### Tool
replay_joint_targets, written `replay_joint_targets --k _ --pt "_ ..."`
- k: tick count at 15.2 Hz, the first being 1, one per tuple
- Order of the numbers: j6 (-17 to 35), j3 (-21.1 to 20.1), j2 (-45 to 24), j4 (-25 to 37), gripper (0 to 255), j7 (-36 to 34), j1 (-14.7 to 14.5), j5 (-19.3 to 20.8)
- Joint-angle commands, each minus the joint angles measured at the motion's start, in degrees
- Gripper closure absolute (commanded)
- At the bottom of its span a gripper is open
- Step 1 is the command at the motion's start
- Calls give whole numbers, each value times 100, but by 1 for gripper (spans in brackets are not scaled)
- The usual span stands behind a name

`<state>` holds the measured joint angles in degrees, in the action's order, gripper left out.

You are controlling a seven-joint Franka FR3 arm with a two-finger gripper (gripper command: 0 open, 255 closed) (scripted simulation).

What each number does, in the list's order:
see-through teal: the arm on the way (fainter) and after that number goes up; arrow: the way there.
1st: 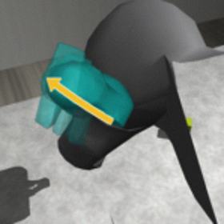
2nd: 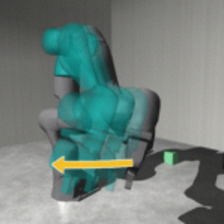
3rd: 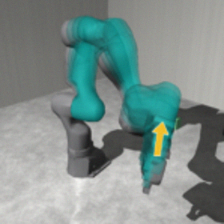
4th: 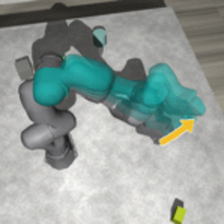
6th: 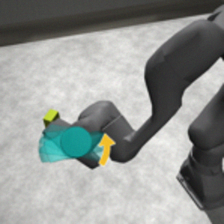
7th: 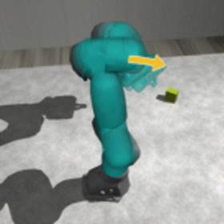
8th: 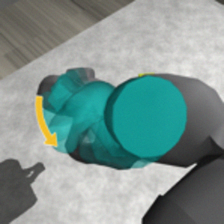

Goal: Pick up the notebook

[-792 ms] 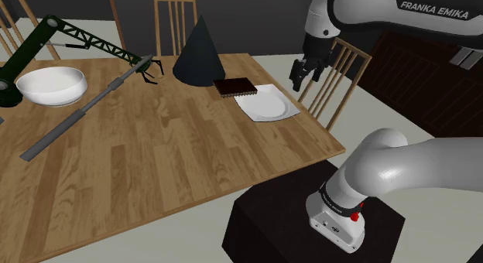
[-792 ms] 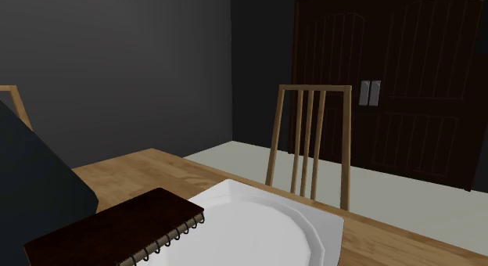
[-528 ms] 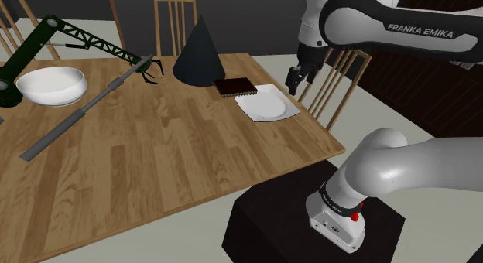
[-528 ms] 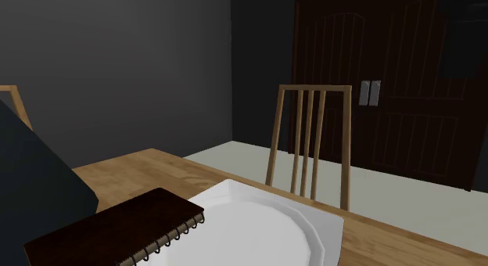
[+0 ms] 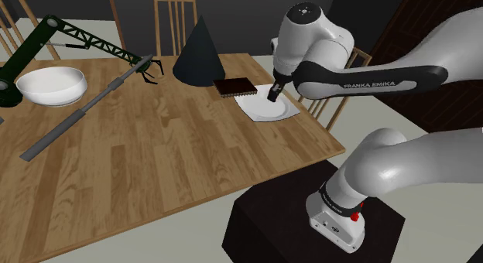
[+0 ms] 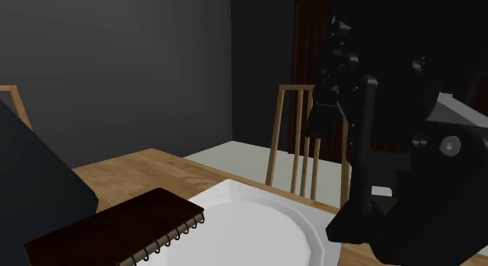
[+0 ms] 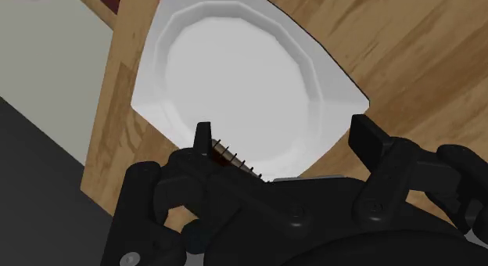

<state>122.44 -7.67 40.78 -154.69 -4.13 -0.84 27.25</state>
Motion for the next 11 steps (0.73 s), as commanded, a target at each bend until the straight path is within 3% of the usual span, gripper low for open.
replay_joint_targets --k 1,4,6,9,11 --pt "796 -126 -260 -218 0 -96 167 638" --pt "1883 -466 -818 -326 0 -567 673 1860" --pt "2502 -815 -1255 -256 0 -1162 1177 2965" --pt "3014 -1472 -1992 103 0 -2544 2003 5112" --pt "2941 -1794 -2537 435 0 -3543 2306 6626"
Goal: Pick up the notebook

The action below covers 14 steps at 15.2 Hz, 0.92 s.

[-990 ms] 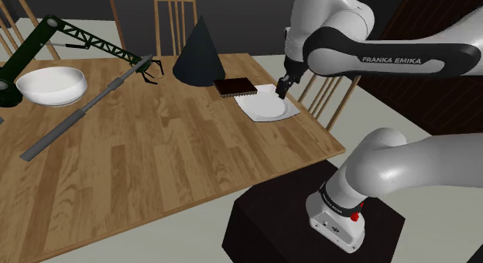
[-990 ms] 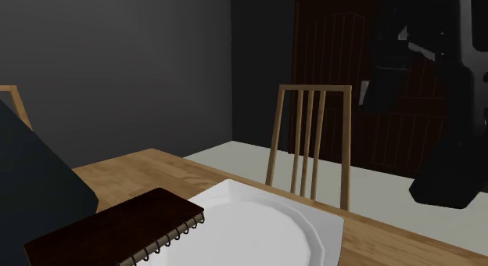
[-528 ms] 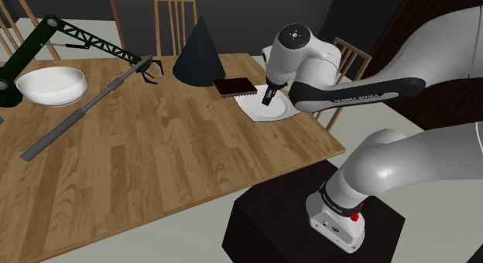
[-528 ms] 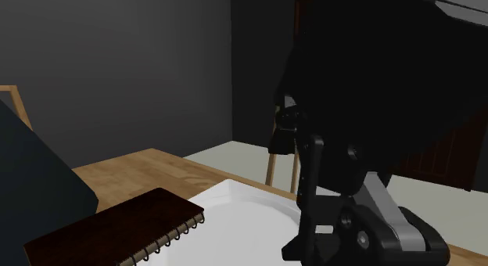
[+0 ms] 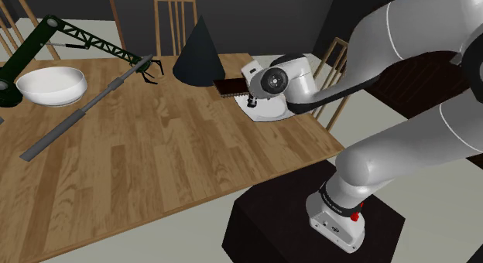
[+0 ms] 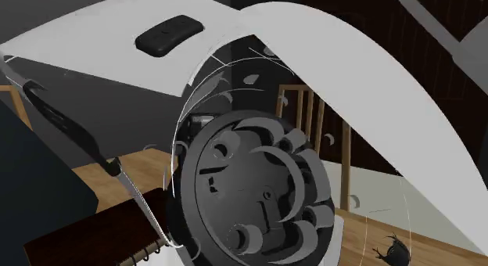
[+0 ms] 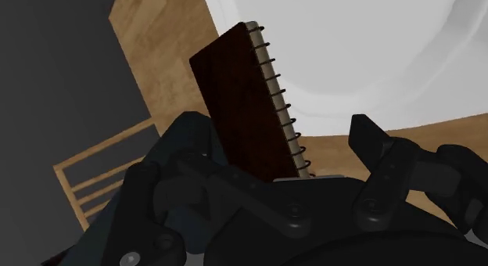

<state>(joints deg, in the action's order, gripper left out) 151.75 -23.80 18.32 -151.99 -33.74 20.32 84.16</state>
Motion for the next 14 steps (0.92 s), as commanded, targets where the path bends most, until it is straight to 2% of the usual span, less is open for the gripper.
replay_joint_targets --k 1,4,5,6,14 --pt "-130 -275 -573 324 0 -1006 239 1625" --pt "-732 -416 -1395 734 0 -1875 213 3351" --pt "-961 -447 -1660 855 0 -2050 193 3836" --pt "-1094 -457 -1811 922 0 -2129 177 4100" --pt "-1663 -486 -2441 919 0 -2530 117 4508"
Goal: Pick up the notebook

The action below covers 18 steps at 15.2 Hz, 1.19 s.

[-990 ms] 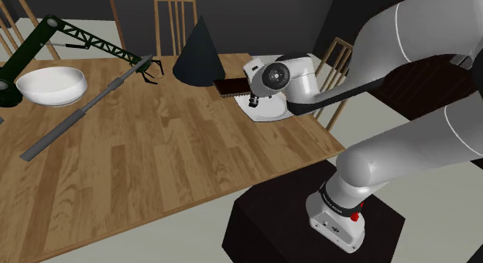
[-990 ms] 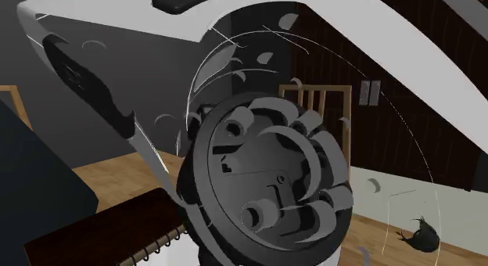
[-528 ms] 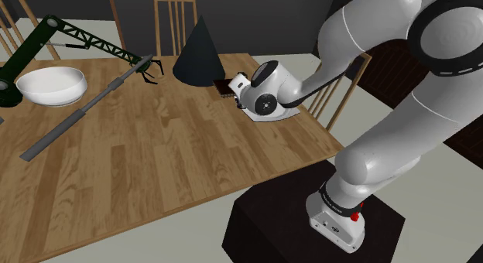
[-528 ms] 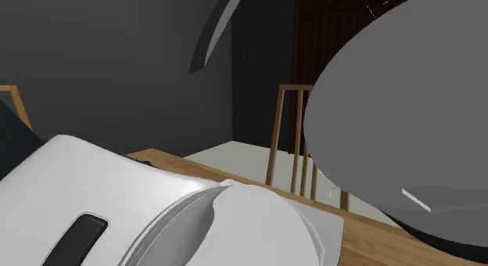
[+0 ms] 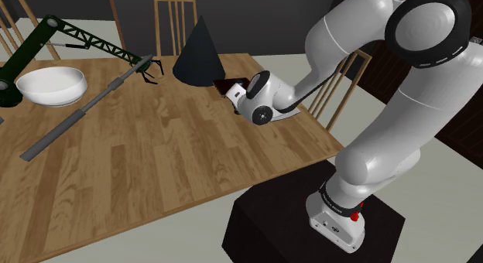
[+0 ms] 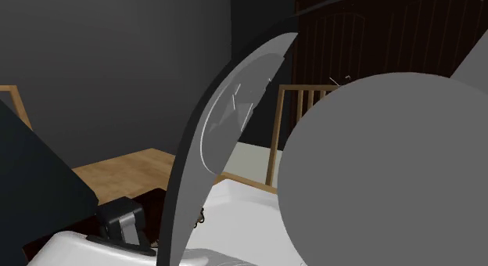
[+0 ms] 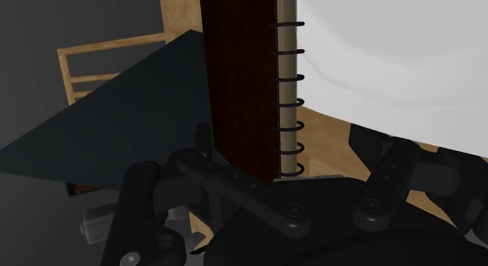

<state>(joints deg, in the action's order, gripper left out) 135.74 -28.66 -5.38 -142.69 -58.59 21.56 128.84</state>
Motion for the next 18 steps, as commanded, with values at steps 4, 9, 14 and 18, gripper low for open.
replay_joint_targets --k 4,9,14,18 --pt "-65 7 -101 15 255 -41 -1 56" --pt "-57 10 -76 -10 255 -59 5 71" --pt "165 3 185 -16 255 103 22 -115" --pt "464 22 514 -10 255 323 53 -335"
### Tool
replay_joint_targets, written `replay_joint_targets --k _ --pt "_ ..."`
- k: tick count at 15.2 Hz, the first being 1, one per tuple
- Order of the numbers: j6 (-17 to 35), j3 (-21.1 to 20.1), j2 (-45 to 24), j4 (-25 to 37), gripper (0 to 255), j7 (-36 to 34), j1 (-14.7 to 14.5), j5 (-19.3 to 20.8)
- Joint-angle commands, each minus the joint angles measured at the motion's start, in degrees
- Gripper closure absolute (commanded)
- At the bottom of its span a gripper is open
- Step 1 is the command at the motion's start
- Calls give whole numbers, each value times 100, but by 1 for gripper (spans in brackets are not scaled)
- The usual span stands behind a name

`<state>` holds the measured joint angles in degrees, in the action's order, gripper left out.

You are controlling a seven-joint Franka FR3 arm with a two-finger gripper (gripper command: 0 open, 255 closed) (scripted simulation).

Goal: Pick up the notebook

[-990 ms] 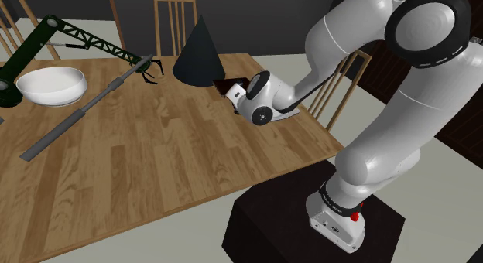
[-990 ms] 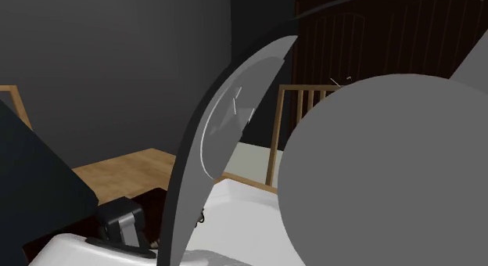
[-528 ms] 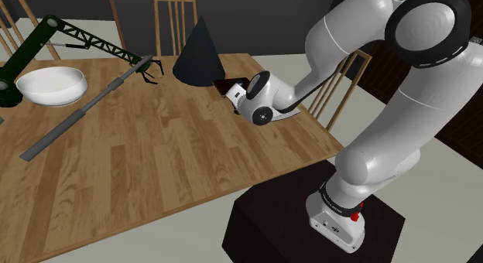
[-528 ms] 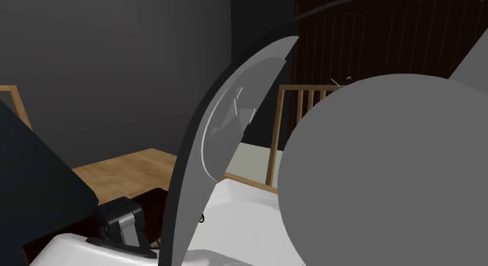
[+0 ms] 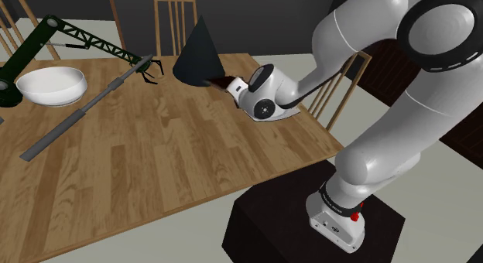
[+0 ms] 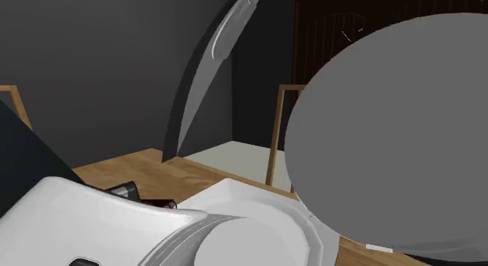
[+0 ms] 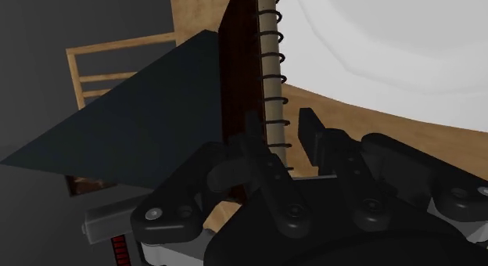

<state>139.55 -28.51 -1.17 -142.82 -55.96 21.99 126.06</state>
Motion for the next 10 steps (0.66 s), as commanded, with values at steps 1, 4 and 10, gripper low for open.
replay_joint_targets --k 1,4,10 --pt "157 14 172 7 255 119 17 -116" --pt "376 39 404 21 255 310 38 -297" --pt "668 83 710 51 255 606 65 -571"
